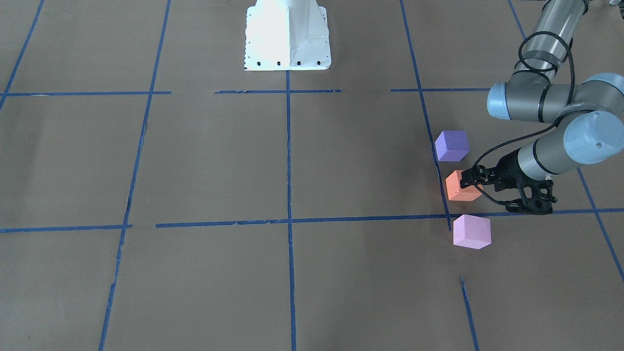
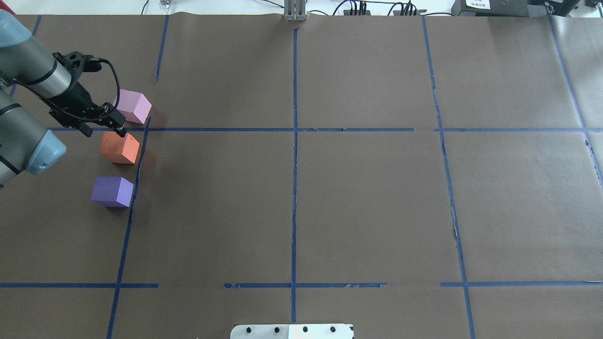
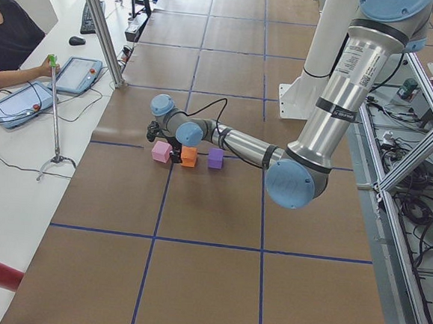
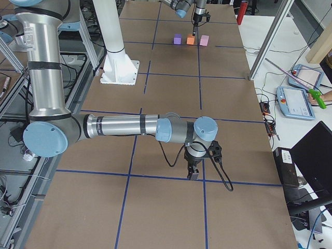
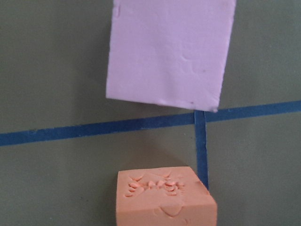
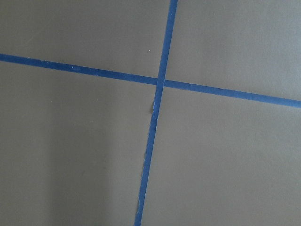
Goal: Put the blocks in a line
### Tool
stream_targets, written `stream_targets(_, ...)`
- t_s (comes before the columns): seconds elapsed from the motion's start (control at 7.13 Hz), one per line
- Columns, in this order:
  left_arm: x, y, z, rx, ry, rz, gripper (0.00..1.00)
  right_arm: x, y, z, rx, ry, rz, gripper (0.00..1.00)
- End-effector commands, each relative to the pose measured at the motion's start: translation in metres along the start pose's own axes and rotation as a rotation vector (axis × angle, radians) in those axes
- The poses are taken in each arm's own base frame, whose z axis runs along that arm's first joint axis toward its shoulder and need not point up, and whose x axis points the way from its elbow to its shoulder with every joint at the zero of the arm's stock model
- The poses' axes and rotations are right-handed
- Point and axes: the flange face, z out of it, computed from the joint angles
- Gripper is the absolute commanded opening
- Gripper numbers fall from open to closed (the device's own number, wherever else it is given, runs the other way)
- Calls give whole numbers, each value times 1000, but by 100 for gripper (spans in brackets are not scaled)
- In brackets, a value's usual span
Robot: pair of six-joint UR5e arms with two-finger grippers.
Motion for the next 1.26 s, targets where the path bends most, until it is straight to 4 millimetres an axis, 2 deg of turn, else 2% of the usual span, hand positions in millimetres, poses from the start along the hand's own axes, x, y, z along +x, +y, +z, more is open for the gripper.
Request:
stream_targets(0.0, 0, 0, -64, 75, 10, 16, 100, 0, 0, 0, 0, 0, 0, 100)
stream_targets(0.28, -43, 1, -136, 92, -50, 115, 100, 0, 0, 0, 0, 0, 0, 100)
stream_targets(0.42, -86, 4, -168, 121, -75, 201, 100, 0, 0, -1, 1, 0, -3, 100)
stream_targets(0.56, -131, 23, -181, 137, -94, 236, 100, 0, 0, 0, 0, 0, 0, 100)
stream_targets(0.7, -173, 43, -184, 137, -148, 290, 100, 0, 0, 0, 0, 0, 0, 100)
stream_targets(0.84, -225, 64, -193, 132, -217, 338, 100, 0, 0, 0, 0, 0, -2, 100)
stream_targets(0.98, -266, 74, -195, 116, -241, 340, 100, 0, 0, 0, 0, 0, 0, 100)
stream_targets(1.12, -303, 75, -180, 84, -285, 309, 100, 0, 0, 0, 0, 0, 0, 100)
